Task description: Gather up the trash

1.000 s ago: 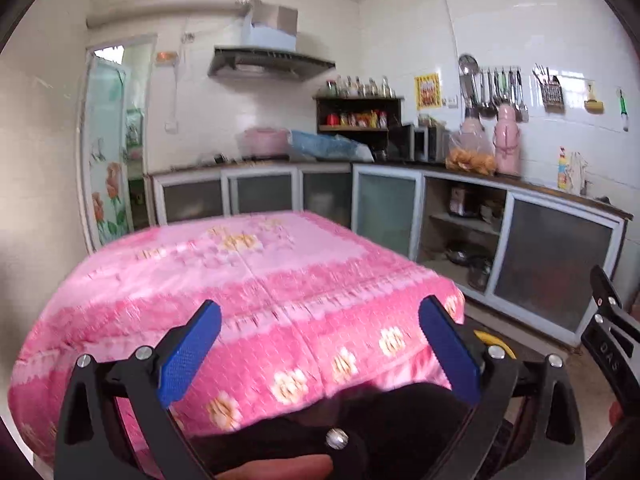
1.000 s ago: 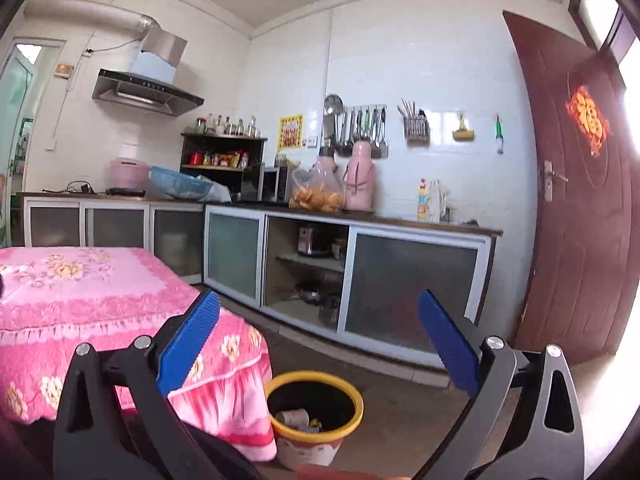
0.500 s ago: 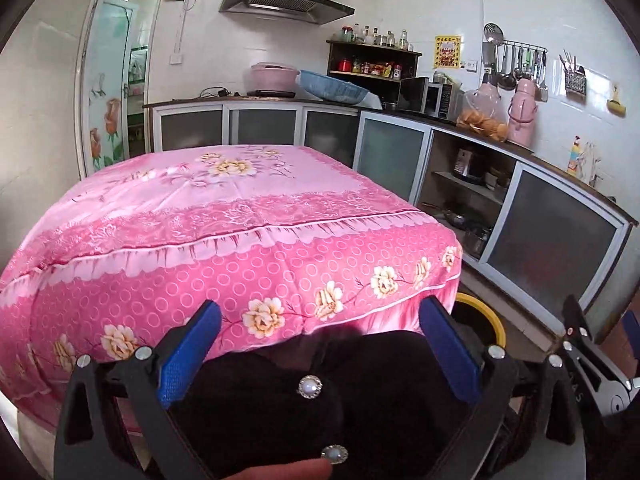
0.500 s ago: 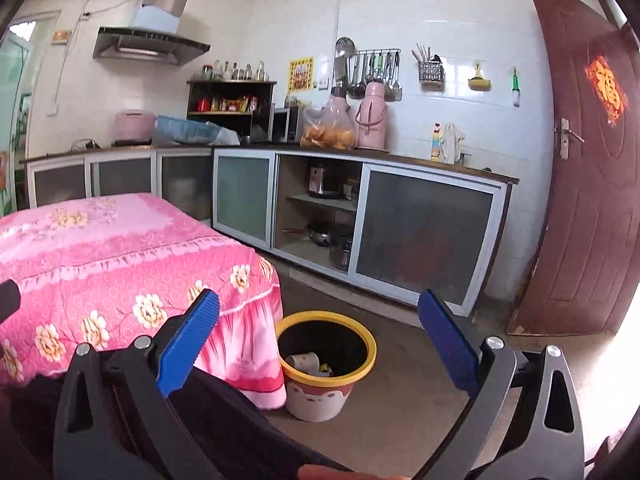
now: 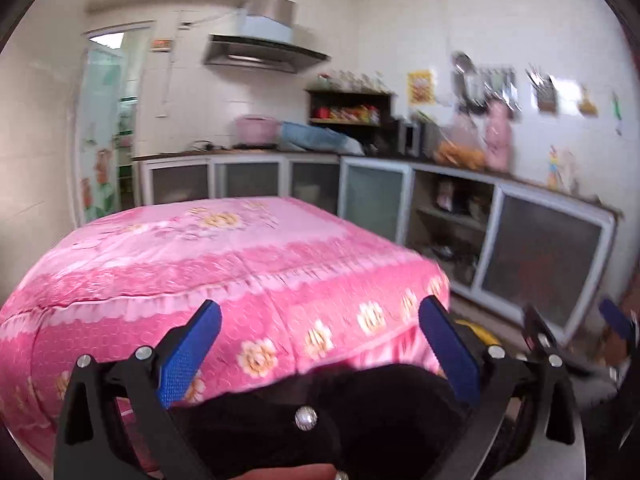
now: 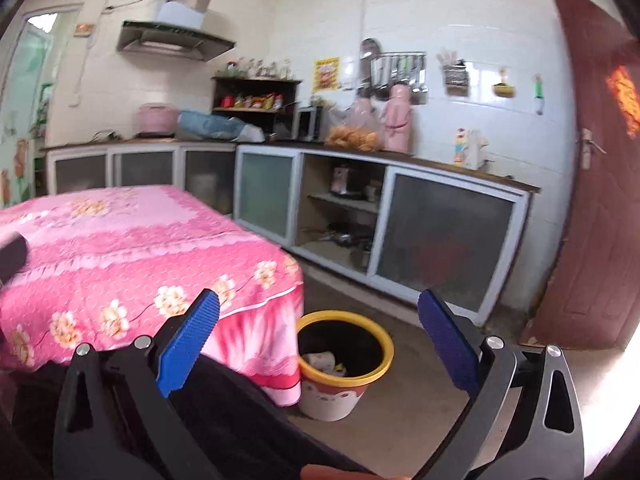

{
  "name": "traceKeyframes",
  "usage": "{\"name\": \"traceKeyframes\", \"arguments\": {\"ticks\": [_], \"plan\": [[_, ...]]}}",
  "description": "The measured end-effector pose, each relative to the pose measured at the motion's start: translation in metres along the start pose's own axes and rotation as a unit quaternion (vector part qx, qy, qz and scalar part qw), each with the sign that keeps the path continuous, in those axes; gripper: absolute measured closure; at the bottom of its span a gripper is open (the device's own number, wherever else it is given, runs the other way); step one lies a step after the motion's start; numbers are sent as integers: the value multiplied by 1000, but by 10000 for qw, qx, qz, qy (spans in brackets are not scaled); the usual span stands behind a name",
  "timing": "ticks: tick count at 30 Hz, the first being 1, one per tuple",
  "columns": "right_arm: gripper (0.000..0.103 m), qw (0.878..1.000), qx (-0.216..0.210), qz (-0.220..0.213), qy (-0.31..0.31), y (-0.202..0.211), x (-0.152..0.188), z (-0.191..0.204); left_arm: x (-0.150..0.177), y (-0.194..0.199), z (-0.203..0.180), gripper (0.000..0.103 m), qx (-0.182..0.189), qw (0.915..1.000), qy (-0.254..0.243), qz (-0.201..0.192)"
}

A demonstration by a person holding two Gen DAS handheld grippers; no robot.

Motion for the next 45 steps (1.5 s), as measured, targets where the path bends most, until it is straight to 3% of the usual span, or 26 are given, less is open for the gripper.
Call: {"name": "traceKeyframes", "arguments": {"ticks": [3,12,22,28,34,45], "plan": [[8,10000,-21,-16,-5,2,2,0,6,-5,2,8,-171,9996,153,192],[8,9990,426,98,92,2,6,1,20,-21,19,8,-896,9924,474,700],[8,9964,784,306,-45,-1,12,-16,25,-31,-6,8,-289,9955,98,898],[8,9953,871,394,-149,-2,16,-21,26,-31,-9,8,-241,9954,88,919],[8,9961,858,168,-69,7,15,-15,22,-23,-7,8,-252,9968,91,758],[8,9965,824,128,5,9,14,-12,19,-19,-8,8,-175,9975,89,683]]}}
Point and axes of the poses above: each gripper's, at about its wrist camera, not at the fingertips, and y roughly against the way its jaws point, z to its left, x to its underside, the point moved 1 cm from there along -y, roughly the way its jaws point, and after that the axes turned 8 degrees about y, right-handed, at the moved point
